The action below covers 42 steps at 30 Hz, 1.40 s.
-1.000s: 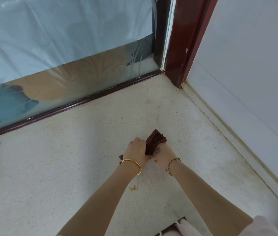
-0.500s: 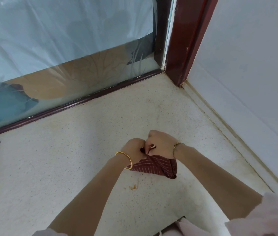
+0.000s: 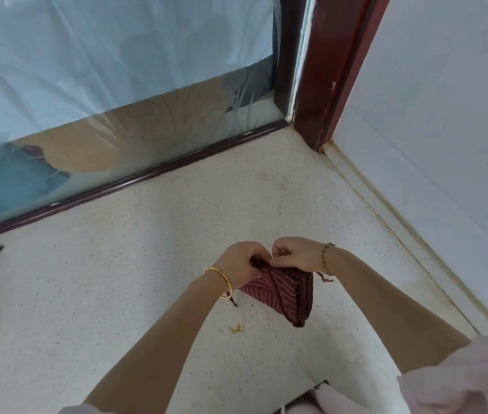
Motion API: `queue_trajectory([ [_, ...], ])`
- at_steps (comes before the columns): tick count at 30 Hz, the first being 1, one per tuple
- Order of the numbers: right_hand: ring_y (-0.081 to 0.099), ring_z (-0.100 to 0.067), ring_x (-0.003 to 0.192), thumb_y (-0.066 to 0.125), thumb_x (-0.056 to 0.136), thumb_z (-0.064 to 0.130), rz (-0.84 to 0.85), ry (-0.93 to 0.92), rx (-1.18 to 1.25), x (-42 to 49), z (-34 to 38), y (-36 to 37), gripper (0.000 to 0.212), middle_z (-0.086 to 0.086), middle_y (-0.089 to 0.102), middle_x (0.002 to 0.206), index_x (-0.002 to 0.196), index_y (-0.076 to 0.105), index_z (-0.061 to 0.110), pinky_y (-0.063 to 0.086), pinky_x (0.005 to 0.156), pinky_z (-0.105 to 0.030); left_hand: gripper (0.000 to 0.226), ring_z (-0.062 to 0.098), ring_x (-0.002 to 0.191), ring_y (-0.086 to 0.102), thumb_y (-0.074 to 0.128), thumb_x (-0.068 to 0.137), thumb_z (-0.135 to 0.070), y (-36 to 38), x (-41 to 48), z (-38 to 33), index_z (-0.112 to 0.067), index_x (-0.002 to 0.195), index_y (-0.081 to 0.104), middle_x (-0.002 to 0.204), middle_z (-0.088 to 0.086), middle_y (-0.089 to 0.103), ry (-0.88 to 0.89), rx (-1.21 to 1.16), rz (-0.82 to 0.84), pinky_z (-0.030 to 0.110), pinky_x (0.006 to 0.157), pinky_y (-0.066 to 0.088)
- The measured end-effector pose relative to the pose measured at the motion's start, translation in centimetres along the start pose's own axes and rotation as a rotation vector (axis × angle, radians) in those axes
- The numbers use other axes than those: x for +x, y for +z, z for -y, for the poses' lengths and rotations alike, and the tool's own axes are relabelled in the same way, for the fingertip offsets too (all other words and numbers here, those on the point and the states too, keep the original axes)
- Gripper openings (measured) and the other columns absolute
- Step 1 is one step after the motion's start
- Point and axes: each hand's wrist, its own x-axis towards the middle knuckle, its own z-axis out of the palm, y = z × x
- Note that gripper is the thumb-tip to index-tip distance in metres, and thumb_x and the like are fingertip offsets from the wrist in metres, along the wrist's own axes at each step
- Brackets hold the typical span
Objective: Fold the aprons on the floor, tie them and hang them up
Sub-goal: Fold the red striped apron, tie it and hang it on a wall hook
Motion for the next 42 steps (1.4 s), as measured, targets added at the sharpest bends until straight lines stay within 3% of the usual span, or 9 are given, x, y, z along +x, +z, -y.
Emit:
queue_trajectory([
  [9, 0.046, -0.010, 0.068, 0.058, 0.092, 0.026, -0.319, 0.084, 0.282, 1.6, -2.1, 2.8, 0.023, 0.003, 0.050, 0.077, 0.073, 0.047, 0.020, 0.036, 0.059, -0.021, 0.013, 0.020, 0.086, 0.055, 0.050, 0.088, -0.010, 3.4, -0.6, -0.1, -0.010, 0.101, 0.054, 0.103, 0.003, 0.054, -0.005, 0.171, -0.364, 0.034, 0.075, 0.049],
  [13, 0.052, -0.021, 0.068, 0.060, 0.090, 0.016, -0.359, 0.189, 0.716, 1.5, -2.8, 2.6, 0.022, -0.008, 0.054, 0.076, 0.072, 0.049, 0.012, 0.045, 0.065, -0.033, 0.035, 0.019, 0.107, 0.053, 0.051, 0.087, -0.002, 3.3, -0.9, 1.9, -0.010, 0.121, 0.058, 0.118, 0.004, 0.058, 0.254, 0.159, -0.303, 0.024, 0.095, 0.042],
  [18, 0.052, -0.020, 0.059, 0.047, 0.094, 0.004, -0.245, 0.341, 1.357, 1.3, -3.5, 1.9, 0.020, -0.010, 0.053, 0.070, 0.074, 0.048, 0.010, 0.044, 0.056, -0.029, 0.082, 0.013, 0.123, 0.032, 0.065, 0.073, -0.015, 1.9, -1.0, 2.8, -0.022, 0.146, 0.027, 0.145, -0.007, 0.036, 0.296, 0.369, -0.070, 0.022, 0.108, 0.027],
  [22, 0.046, -0.009, 0.037, 0.043, 0.096, 0.007, -0.180, 0.298, 1.565, 1.2, -2.7, 1.6, 0.016, -0.007, 0.054, 0.064, 0.082, 0.052, 0.008, 0.031, 0.029, -0.016, 0.030, 0.014, 0.094, 0.053, 0.066, 0.082, -0.033, 1.4, -0.3, 0.7, -0.028, 0.111, 0.059, 0.103, -0.009, 0.064, 0.254, 0.131, -0.329, 0.025, 0.088, 0.044],
  [25, 0.045, -0.007, 0.038, 0.049, 0.096, 0.008, -0.277, 0.173, 1.359, 0.2, -1.6, 1.5, 0.011, -0.012, 0.065, 0.065, 0.087, 0.054, 0.004, 0.028, 0.029, -0.015, 0.005, 0.007, 0.069, 0.058, 0.064, 0.085, -0.024, 0.3, 0.1, -0.9, -0.022, 0.089, 0.062, 0.075, -0.009, 0.063, 0.004, -0.307, -0.394, 0.024, 0.067, 0.050],
  [30, 0.052, -0.011, 0.052, 0.051, 0.095, 0.023, -0.520, 0.237, 0.378, -0.6, 0.4, 2.5, 0.021, -0.003, 0.065, 0.067, 0.088, 0.062, 0.007, 0.048, 0.054, -0.024, 0.017, 0.014, 0.047, 0.053, 0.062, 0.089, -0.024, 0.3, 0.7, -0.5, -0.010, 0.080, 0.060, 0.064, 0.005, 0.055, -0.486, -0.836, -0.353, 0.020, 0.046, 0.042],
  [34, 0.055, -0.012, 0.059, 0.055, 0.089, 0.044, -0.332, 0.167, 0.173, -1.6, 2.7, 4.3, 0.039, 0.003, 0.057, 0.063, 0.062, 0.051, 0.016, 0.043, 0.055, -0.020, 0.019, 0.015, 0.046, 0.045, 0.063, 0.088, -0.022, 1.8, 0.8, 0.0, -0.003, 0.084, 0.057, 0.059, 0.003, 0.049, -0.619, -0.769, -0.369, 0.021, 0.040, 0.036],
  [37, 0.061, -0.014, 0.075, 0.069, 0.078, 0.043, -0.244, 0.134, 0.179, -1.6, 2.8, 6.1, 0.027, 0.005, 0.059, 0.076, 0.074, 0.049, 0.025, 0.051, 0.063, -0.024, 0.022, 0.020, 0.058, 0.053, 0.065, 0.086, -0.025, 2.1, 0.4, -0.1, -0.006, 0.079, 0.057, 0.066, 0.006, 0.056, -0.621, -0.659, -0.298, 0.026, 0.054, 0.043],
  [42, 0.059, -0.017, 0.077, 0.060, 0.086, 0.034, -0.303, 0.159, 0.103, -0.2, 1.3, 6.7, 0.019, 0.002, 0.057, 0.079, 0.080, 0.051, 0.018, 0.051, 0.067, -0.026, 0.030, 0.013, 0.049, 0.038, 0.059, 0.089, -0.027, 1.0, -0.5, 0.0, -0.008, 0.065, 0.056, 0.059, 0.003, 0.046, -0.513, -0.292, -0.009, 0.021, 0.050, 0.032],
])
